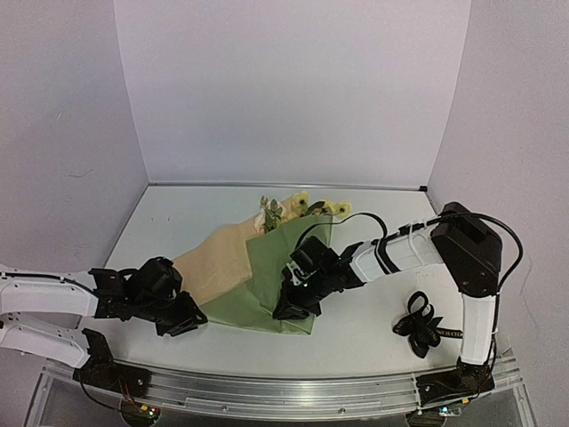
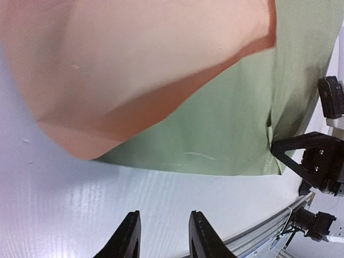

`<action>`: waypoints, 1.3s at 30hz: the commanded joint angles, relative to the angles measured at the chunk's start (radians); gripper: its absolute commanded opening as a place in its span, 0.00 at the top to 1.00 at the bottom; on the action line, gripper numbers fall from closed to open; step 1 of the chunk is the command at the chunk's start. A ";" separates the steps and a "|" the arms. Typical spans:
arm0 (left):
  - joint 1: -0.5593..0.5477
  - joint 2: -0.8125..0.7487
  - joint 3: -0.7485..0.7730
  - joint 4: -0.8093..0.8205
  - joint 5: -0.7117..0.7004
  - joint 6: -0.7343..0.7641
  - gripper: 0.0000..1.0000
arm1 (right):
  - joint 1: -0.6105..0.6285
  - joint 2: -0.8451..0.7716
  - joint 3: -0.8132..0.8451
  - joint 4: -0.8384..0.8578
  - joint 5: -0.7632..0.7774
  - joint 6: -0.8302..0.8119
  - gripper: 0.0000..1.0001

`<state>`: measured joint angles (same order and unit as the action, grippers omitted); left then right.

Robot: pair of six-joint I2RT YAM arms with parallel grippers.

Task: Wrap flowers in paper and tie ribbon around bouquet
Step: Pick up the two-thirds-folded wrapping paper from the center of the board.

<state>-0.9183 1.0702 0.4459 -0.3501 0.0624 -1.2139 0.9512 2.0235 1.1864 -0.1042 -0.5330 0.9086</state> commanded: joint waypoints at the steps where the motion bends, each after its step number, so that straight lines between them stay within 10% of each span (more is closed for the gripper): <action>1: 0.009 -0.051 -0.050 0.043 -0.064 -0.131 0.63 | 0.013 0.035 0.039 0.024 0.065 0.008 0.88; 22: 0.128 0.098 -0.128 0.342 -0.031 -0.114 0.53 | 0.035 0.029 0.047 0.031 0.106 0.013 0.89; 32: 0.137 0.113 -0.095 0.258 -0.097 -0.097 0.97 | 0.039 0.050 0.103 -0.006 0.104 -0.006 0.89; 39: 0.147 -0.011 -0.114 0.252 -0.189 0.046 1.00 | 0.050 0.081 0.172 -0.065 0.101 -0.024 0.89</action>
<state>-0.7783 1.1326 0.3214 -0.1052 -0.0468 -1.2791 0.9880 2.0735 1.2910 -0.1186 -0.4490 0.9113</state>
